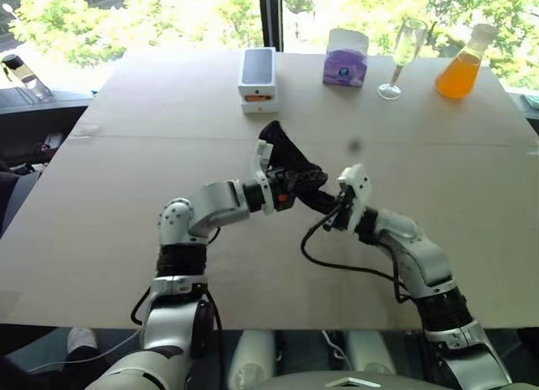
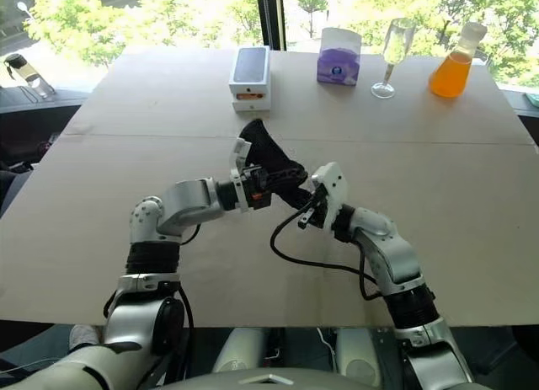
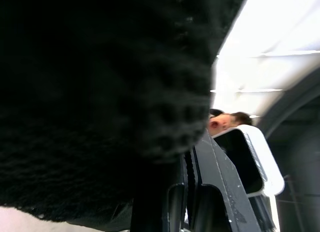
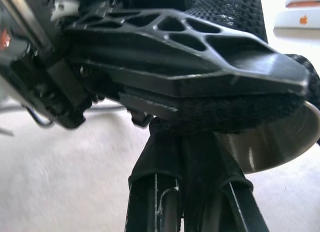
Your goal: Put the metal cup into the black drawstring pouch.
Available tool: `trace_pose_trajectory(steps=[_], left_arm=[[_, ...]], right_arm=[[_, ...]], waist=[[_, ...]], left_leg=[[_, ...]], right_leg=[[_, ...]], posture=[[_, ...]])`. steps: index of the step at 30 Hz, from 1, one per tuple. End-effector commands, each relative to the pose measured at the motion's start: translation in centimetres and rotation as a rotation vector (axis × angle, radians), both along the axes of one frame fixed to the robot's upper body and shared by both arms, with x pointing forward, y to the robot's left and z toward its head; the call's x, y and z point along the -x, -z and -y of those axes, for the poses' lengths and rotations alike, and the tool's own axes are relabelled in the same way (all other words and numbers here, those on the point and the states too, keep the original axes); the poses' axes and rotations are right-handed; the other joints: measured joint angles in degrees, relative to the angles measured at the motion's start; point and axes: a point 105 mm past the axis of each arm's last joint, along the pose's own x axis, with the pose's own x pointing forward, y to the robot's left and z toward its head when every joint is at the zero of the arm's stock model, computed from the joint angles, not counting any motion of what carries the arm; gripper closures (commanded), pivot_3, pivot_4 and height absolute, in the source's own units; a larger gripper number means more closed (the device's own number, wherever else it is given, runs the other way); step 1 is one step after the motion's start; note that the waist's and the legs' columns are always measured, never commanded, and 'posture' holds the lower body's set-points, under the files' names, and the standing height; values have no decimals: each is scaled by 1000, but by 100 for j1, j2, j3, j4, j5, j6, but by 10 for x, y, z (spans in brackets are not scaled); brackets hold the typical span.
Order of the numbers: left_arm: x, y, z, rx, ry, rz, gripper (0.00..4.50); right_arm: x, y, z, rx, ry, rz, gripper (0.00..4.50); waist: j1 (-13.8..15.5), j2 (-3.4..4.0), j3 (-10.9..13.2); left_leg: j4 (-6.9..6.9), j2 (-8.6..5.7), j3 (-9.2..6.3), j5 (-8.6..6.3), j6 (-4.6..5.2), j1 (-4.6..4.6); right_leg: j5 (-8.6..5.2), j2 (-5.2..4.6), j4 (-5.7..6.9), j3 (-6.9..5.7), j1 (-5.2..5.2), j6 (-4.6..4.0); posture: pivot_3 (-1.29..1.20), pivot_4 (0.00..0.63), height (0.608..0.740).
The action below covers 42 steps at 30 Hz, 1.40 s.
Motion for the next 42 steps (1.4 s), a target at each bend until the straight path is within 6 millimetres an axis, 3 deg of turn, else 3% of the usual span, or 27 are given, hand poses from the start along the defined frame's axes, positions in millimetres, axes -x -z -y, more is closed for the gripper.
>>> trace_pose_trajectory(steps=[1, 5, 10, 15, 18, 22, 26, 29, 33, 36, 40, 42], left_arm=[[13, -20, 24, 65, 104, 65, 4500], [8, -30, 30, 131, 85, 51, 4500], [2, -25, 22, 152, 1, 1, 4500], [7, -33, 37, 122, 12, 19, 4500], [9, -29, 34, 28, 31, 55, 4500], [24, -20, 28, -152, 154, 170, 4500], [28, -18, 24, -168, 187, 188, 4500], [28, -18, 23, -152, 192, 188, 4500], [29, -26, 31, -75, 215, 188, 4500], [20, -31, 24, -38, 170, 174, 4500], [8, -35, 7, 22, 84, 145, 4500], [9, -34, 12, 46, 91, 133, 4500]], right_arm=[[6, -21, -7, -3, -29, 117, 4465], [9, -24, -21, 175, -39, 324, 4465], [-2, -29, -18, 318, 80, 575, 4465], [10, 8, -34, 512, -68, 693, 4465], [14, 21, -35, 591, -139, 742, 4465], [7, 20, -29, 615, -123, 755, 4465], [-12, 4, -21, 532, 6, 688, 4465], [-19, -8, -20, 448, 55, 621, 4465], [-12, -8, -34, 419, -37, 598, 4465], [-9, -9, -38, 395, -58, 575, 4465], [-16, -17, -18, 222, 24, 389, 4465], [-14, -13, -18, 226, -9, 363, 4465]], waist=[[5, 0, 0], [3, 0, 0], [-15, -1, 0], [0, -1, 0], [-3, -1, 0], [-35, -1, 1], [-29, -1, 0], [-33, -1, 1], [-30, -1, 1], [-32, -1, 1], [-36, -1, 1], [-30, -1, 1]], left_leg=[[0, 0, 0, 0, 0, 0], [0, -1, -2, 0, 0, 1], [-1, 0, -3, 1, -2, 2], [0, -1, -3, 1, -2, 2], [0, -1, -9, 3, -5, 5], [-3, 1, -18, 9, -15, 11], [-1, 2, -26, 11, -18, 10], [0, 2, -32, 12, -20, 11], [0, 1, -36, 12, -20, 8], [0, 1, -36, 12, -20, 8], [-1, 2, -38, 12, -20, 7], [-2, 2, -39, 12, -20, 7]], right_leg=[[0, 0, -1, -1, 0, 0], [0, 2, 0, -2, 0, 0], [-1, 4, 0, -1, 0, 0], [0, 0, -9, -3, 5, 1], [0, 3, -10, -10, 11, 1], [-1, 8, -10, -15, 16, 0], [-1, 3, -11, -23, 23, 0], [0, 3, -10, -28, 25, -1], [0, 3, -15, -32, 26, -1], [0, 3, -15, -33, 27, -1], [0, 4, -15, -35, 26, -1], [0, 4, -17, -35, 27, -2]], posture=[[0, 150, 737], [0, 150, 737], [0, 150, 737], [0, 150, 737], [0, 150, 737], [0, 150, 737], [0, 150, 737], [0, 150, 737], [0, 150, 737], [0, 150, 737], [0, 150, 737], [0, 150, 737]])
